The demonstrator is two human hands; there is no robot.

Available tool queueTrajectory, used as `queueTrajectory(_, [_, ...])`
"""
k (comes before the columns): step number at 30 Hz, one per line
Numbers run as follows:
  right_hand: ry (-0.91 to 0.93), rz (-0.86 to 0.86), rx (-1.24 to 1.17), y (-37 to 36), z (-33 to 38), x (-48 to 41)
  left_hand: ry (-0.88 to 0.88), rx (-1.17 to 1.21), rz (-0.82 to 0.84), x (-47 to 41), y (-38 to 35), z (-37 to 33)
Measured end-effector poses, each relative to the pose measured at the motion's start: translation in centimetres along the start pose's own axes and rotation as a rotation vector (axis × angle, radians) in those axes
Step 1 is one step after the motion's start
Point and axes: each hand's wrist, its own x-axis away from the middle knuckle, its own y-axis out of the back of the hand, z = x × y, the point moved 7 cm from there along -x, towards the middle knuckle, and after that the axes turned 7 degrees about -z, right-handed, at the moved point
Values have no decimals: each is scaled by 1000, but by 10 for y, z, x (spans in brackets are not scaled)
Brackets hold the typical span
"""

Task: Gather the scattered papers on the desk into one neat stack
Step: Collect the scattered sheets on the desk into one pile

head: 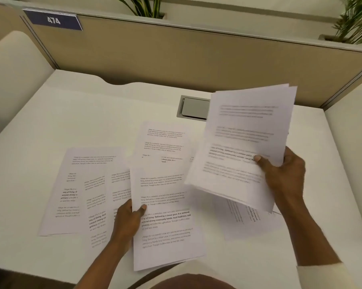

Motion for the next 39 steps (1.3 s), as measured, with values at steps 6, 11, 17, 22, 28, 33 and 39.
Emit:
queueTrajectory(6, [-156,472,-50,-79,-46,78,7,75,-39,12,-3,-14])
queueTrajectory(11, [-159,672,81,-130,-74,143,-66,31,-11,16,-11,-25])
queueTrajectory(17, [-86,667,256,-137,-85,143,-201,-114,41,17,-23,-28])
queueTrajectory(22, [-313,246,194,-69,-117,74,-241,-78,98,25,-29,-47])
queueTrajectory(28, [-388,-43,258,3,-142,12,-275,-25,194,29,-55,-80])
queueTrajectory(33, [-531,-91,501,26,-161,-24,-283,-25,256,32,-94,-100])
queueTrajectory(39, [-542,30,785,2,-153,-37,-300,-56,295,34,-124,-102])
